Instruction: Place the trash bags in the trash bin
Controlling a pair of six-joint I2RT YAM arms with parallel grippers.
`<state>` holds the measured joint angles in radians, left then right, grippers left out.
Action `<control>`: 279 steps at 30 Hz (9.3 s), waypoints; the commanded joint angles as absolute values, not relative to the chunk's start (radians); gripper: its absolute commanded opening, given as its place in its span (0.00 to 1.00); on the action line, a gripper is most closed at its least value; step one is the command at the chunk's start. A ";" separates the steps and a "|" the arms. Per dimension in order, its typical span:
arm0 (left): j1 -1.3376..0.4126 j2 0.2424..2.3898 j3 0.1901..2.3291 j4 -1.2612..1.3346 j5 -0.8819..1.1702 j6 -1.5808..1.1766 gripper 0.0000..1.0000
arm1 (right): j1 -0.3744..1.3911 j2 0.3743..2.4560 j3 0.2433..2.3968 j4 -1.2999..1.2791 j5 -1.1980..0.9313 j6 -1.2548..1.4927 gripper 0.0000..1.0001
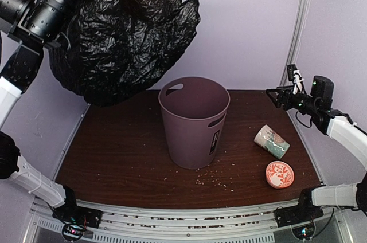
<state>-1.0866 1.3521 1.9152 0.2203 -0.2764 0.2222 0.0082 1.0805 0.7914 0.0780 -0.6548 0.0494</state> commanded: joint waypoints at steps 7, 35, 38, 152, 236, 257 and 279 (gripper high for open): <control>-1.089 1.669 2.270 0.344 -0.018 0.170 0.00 | -0.064 1.026 0.773 0.209 -0.727 0.068 0.72; -1.043 1.872 2.310 0.689 0.479 0.172 0.00 | -0.072 0.994 0.792 0.199 -0.984 0.088 0.73; -0.988 1.877 2.279 0.768 0.487 0.133 0.00 | -0.072 0.963 0.761 0.283 -1.060 0.149 0.75; -0.857 1.722 1.652 1.393 0.099 -0.226 0.00 | 0.343 1.367 2.028 -0.221 -0.859 0.089 0.00; -0.681 1.219 0.873 1.075 -0.314 0.062 0.00 | 0.470 1.295 1.861 -0.635 -0.825 -0.198 0.83; -0.681 1.205 0.899 1.001 0.062 -0.128 0.00 | 0.098 1.550 1.736 -0.327 -0.733 0.155 0.34; -0.681 1.169 0.875 0.972 0.043 -0.128 0.00 | 0.590 1.686 1.828 -0.701 -0.606 -0.163 0.31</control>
<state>-0.6880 1.1828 0.8692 0.9627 0.0311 -0.1146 0.5739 1.7107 1.8446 -0.6697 -0.6422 -0.1379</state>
